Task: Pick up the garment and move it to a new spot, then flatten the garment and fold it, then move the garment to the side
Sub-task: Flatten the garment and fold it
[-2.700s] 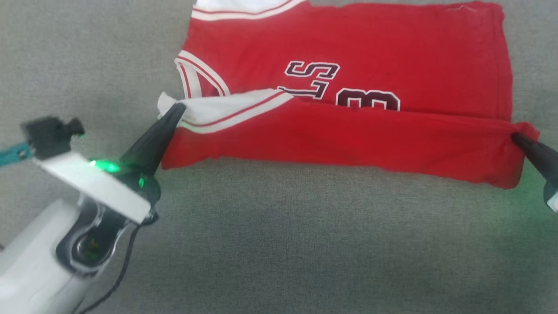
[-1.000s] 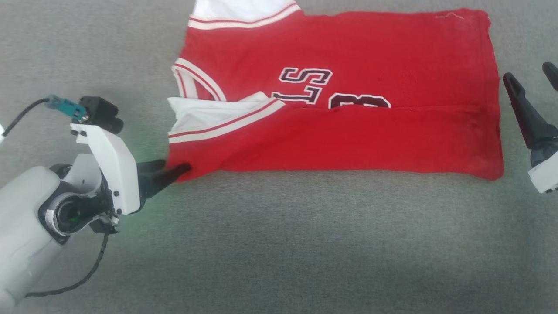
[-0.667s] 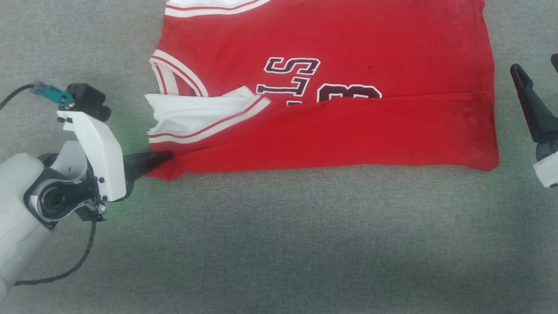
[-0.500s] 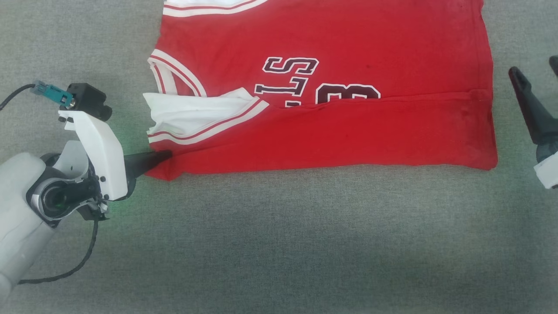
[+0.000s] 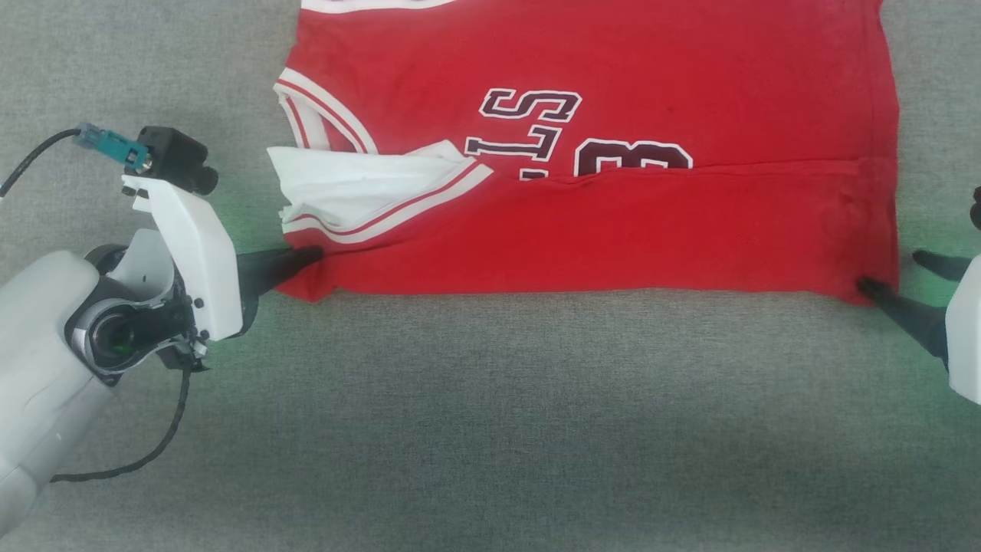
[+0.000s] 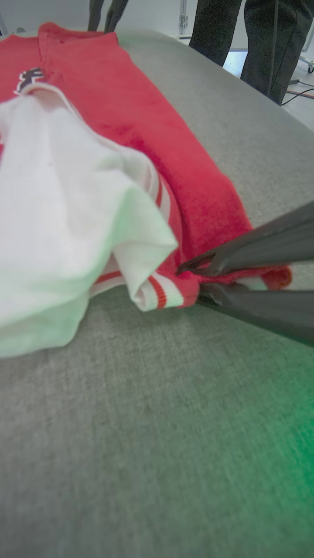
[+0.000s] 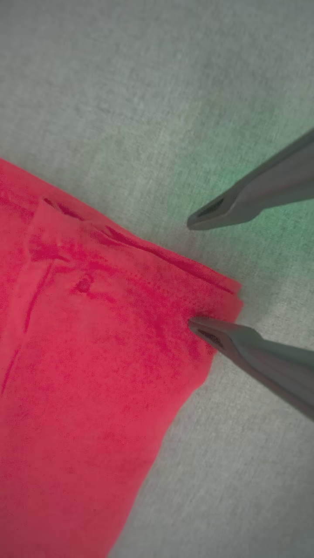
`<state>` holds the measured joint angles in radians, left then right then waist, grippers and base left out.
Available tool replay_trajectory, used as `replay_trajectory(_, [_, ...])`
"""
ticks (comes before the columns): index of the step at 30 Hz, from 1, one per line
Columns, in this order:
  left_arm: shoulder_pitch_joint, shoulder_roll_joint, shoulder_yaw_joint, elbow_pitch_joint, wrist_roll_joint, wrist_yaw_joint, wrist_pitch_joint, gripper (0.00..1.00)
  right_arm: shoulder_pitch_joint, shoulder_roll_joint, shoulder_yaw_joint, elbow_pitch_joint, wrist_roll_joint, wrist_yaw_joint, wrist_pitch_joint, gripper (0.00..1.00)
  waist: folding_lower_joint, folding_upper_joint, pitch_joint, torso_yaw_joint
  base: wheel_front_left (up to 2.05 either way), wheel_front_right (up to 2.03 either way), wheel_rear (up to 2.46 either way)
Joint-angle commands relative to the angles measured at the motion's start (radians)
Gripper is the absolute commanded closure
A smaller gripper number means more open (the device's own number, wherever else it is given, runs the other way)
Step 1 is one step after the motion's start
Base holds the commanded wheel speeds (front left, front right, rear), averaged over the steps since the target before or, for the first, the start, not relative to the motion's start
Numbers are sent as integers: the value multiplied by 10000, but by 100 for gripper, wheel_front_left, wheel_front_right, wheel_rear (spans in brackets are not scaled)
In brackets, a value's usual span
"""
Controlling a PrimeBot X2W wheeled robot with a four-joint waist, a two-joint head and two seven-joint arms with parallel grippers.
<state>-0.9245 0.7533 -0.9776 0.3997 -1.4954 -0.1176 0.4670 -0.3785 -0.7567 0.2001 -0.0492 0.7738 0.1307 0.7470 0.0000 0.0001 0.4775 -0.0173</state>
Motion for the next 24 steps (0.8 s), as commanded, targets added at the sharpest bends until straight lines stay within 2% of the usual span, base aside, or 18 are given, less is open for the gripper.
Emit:
replay_trajectory(1, [269,-434,-307,79,106,74,6,100,-99,30,-18,46,70,-1,214,0,0,-1,29,30,0,0,0])
replay_trajectory(5, [189,-582,-303,38,152,26,-80,100,-87,324,-175,151,19,-1,1061,0,0,-1,118,124,0,0,0])
replay_trajectory(6, [184,-606,-305,36,162,18,-95,100,-93,421,-234,148,-56,-1,1125,23,0,-1,132,142,0,0,0])
replay_trajectory(7, [180,-623,-308,34,177,15,-105,100,-83,499,-268,140,-109,-1,1184,54,0,-1,145,160,0,0,0])
replay_trajectory(9, [191,-625,-290,28,194,0,-181,100,-36,595,-329,186,-223,-1,1262,77,0,-1,155,189,0,0,0])
replay_trajectory(10, [216,-613,-276,9,204,-12,-217,100,3,643,-337,179,-252,-1,1309,95,0,-1,146,195,0,0,0])
replay_trajectory(11, [249,-599,-263,-22,204,-21,-256,100,48,683,-363,175,-248,-1,1334,100,0,-1,126,204,0,0,0])
replay_trajectory(17, [640,-350,-317,-293,241,-81,-430,100,260,697,-613,88,-157,-3,1443,100,0,-1,-265,250,0,0,0])
replay_trajectory(24, [1441,349,-337,-1157,180,-87,-858,100,1012,388,-787,-157,200,-3,1622,100,0,-1,-900,359,0,0,0])
